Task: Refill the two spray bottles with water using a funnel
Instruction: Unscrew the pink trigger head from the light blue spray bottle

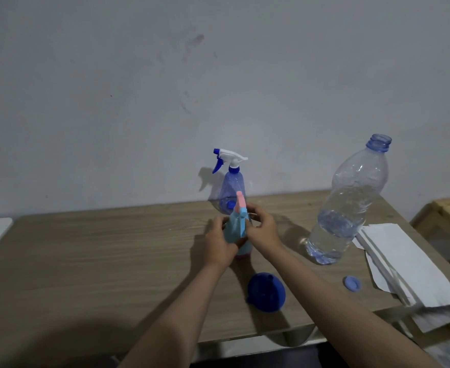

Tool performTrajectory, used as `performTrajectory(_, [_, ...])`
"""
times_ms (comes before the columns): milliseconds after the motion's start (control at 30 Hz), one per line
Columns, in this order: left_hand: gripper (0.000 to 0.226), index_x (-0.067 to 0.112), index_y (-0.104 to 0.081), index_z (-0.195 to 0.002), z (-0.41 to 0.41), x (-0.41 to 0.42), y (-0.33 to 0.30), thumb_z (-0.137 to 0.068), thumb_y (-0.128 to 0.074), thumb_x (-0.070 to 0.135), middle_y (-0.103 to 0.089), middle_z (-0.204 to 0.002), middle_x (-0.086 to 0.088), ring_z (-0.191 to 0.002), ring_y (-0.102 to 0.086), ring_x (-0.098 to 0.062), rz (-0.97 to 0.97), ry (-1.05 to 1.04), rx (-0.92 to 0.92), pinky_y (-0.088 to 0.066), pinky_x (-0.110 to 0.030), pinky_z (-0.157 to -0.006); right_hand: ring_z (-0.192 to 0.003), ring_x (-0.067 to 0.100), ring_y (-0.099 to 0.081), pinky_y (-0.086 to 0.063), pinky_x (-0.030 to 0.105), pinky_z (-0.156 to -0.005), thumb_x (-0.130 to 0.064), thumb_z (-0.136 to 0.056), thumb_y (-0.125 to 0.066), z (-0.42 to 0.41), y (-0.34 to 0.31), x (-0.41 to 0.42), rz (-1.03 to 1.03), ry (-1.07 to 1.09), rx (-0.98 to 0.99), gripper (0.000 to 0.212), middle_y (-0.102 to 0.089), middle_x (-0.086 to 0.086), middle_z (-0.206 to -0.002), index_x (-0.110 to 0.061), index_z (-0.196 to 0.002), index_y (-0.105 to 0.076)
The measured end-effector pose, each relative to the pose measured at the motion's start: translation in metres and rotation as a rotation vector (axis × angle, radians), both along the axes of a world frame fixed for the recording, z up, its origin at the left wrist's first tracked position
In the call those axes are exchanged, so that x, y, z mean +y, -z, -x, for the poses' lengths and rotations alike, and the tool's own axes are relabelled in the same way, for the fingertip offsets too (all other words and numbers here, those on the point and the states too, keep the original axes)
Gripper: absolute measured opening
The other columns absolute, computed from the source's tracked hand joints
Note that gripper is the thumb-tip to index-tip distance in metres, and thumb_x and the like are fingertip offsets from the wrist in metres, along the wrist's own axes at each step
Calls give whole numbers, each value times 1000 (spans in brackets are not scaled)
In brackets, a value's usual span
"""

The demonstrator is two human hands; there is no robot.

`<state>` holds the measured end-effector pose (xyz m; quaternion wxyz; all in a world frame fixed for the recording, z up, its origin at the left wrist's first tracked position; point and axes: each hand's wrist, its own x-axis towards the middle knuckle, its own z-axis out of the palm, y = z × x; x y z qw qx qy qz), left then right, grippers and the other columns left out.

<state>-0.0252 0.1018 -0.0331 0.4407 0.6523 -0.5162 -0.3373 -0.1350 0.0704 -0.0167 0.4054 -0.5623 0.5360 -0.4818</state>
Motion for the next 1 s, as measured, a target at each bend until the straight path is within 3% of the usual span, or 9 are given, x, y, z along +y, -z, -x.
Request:
performTrajectory(100, [54,21,-51,-115,1,0,0,-70,-83,19,-59,-122,1,-115,-55,-14,-1,-4,-12,-50,-19,-78,-101,9,-58,-53,24,-82,-8,-75,-76,-2,-3,1,-25,12,-51,39,-62,-2,-108,-17,-107,-57])
performTrajectory(200, [52,21,-52,-114,1,-2,1,-72,-82,17,-59,-123,-1,-115,-56,-16,4,-15,-14,-51,-19,-77,-92,6,-58,-50,16,-72,-14,-72,-81,-6,-4,1,-11,38,-79,35,-61,-2,-97,-15,-94,-54])
performTrajectory(267, [52,20,-51,-114,1,-2,1,-72,-81,15,-59,-123,-1,-116,-56,-17,4,-22,-36,-50,-18,-76,-90,7,-59,-51,17,-70,-14,-74,-79,-7,-3,0,3,48,-72,30,-62,-2,-94,-14,-91,-55])
performTrajectory(400, [54,20,-51,-114,0,-2,4,-71,-80,8,-58,-123,-2,-117,-54,-18,2,-13,-58,-51,-18,-78,-102,15,-60,-53,24,-81,-3,-78,-70,-3,2,-1,33,13,-42,26,-65,-2,-102,-17,-98,-60])
performTrajectory(500, [52,19,-51,-115,-1,-1,3,-73,-78,6,-58,-122,0,-117,-55,-16,1,-10,-75,-45,-6,-63,-104,12,-59,-51,16,-77,-3,-82,-67,-3,-3,0,35,-13,-44,29,-64,0,-107,-16,-108,-60])
performTrajectory(567, [50,19,-51,-116,0,1,0,-75,-77,6,-58,-123,2,-117,-53,-14,-2,-1,-102,-45,-6,-63,-104,11,-58,-50,13,-74,-3,-84,-65,-5,-8,0,31,-9,-62,30,-64,1,-110,-15,-111,-58])
performTrajectory(700, [52,16,-55,-113,1,3,-5,-69,-83,16,-60,-105,9,-96,-57,-6,12,8,-10,-43,-6,-67,-97,17,-62,-51,18,-81,-4,-84,-66,-11,-28,-1,138,110,-156,23,-64,2,-101,-14,-102,-57])
performTrajectory(900, [57,23,-51,-103,-1,2,-2,-61,-88,31,-59,-103,6,-93,-58,-14,33,14,5,-48,-19,-68,-80,11,-62,-52,20,-70,-10,-81,-73,6,-109,7,338,225,-353,25,-67,10,-96,-11,-102,-59])
performTrajectory(1000, [57,19,-54,-106,0,2,-2,-61,-89,25,-60,-101,6,-91,-58,-13,34,9,20,-43,-11,-63,-79,9,-59,-52,21,-70,-12,-84,-70,25,-124,22,396,244,-363,24,-64,7,-91,-9,-105,-59])
